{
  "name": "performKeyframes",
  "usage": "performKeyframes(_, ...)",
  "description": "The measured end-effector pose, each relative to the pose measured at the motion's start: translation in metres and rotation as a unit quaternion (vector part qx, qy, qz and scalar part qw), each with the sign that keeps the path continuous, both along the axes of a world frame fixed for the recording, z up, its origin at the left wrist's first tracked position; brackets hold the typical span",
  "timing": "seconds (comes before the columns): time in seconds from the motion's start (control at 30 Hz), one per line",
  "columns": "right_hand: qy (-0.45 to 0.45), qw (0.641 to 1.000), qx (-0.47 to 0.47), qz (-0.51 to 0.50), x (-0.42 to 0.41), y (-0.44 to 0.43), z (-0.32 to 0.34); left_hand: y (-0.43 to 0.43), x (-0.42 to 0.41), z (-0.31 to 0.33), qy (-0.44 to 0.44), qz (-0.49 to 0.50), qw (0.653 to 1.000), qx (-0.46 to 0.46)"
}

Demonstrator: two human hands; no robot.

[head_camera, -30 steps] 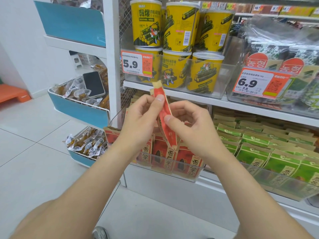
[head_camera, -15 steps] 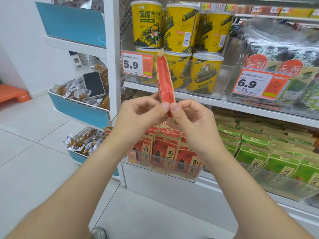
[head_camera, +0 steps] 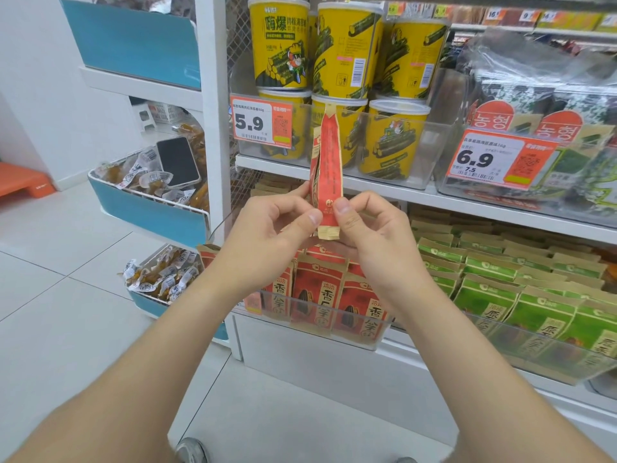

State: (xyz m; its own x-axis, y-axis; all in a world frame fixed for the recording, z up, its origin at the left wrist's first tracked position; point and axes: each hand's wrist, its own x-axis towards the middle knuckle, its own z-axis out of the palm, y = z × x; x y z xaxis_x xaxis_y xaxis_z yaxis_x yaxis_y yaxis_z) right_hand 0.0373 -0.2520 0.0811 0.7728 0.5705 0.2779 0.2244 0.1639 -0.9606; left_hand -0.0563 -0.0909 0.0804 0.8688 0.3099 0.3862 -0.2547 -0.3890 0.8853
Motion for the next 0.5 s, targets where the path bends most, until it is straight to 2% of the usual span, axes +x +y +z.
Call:
performKeyframes(0.2, -0.160, 0.984, -0.042, -0.061, 0.0017, -0.0009, -0.0044, -0.0032, 0.0014, -0.0006, -0.026, 0.021, 0.999, -0.030)
performKeyframes(0.43, -0.197, 0.976, -0.057, -0.067, 0.0000, -0.0046, -0.0026, -0.0055, 0.0008, 0.0036, -0.028, 0.039, 0.998, -0.045)
performKeyframes(0.5, -0.232, 0.966, -0.076, -0.082, 0.0014, -0.0061, -0.0020, -0.0067, 0.0011, 0.0042, -0.026, 0.037, 0.998, -0.054)
